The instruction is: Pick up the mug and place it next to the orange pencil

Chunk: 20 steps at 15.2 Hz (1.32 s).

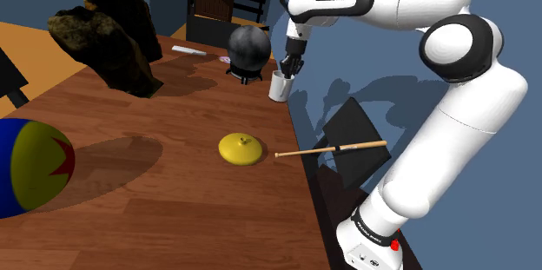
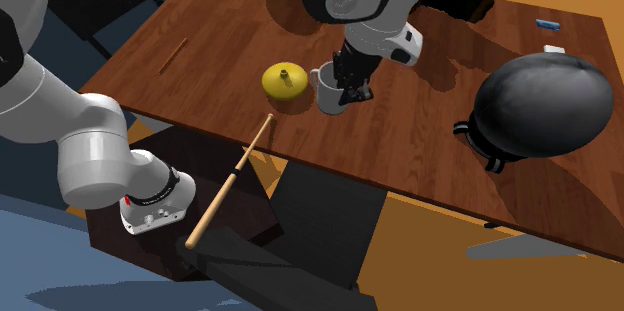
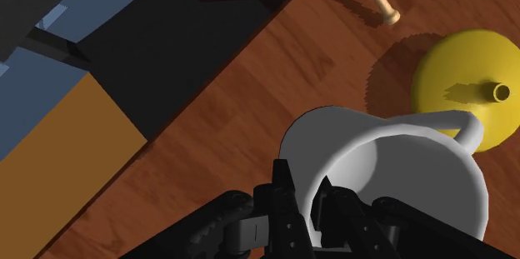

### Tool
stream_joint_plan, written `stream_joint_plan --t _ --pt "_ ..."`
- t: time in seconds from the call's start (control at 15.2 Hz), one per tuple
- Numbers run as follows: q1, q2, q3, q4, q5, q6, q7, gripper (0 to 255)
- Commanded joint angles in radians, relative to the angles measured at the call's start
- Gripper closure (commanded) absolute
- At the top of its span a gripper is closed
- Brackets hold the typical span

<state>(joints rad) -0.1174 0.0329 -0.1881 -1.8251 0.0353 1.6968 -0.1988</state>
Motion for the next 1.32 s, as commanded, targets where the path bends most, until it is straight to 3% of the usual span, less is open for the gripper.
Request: stream_joint_plan --t 0.0,0.2,0.73,1.25 --pt "0.000 -0.003 0.000 0.020 -0.001 -0.024 0.001 255" --pt "0.000 -0.005 0.000 0.055 -0.001 -0.060 0.003 255" --pt "0.068 -0.247 0.082 -0.218 -0.004 -0.021 0.156 255" --pt "0.132 -0.447 0.188 -0.411 0.043 -0.019 0.314 255"
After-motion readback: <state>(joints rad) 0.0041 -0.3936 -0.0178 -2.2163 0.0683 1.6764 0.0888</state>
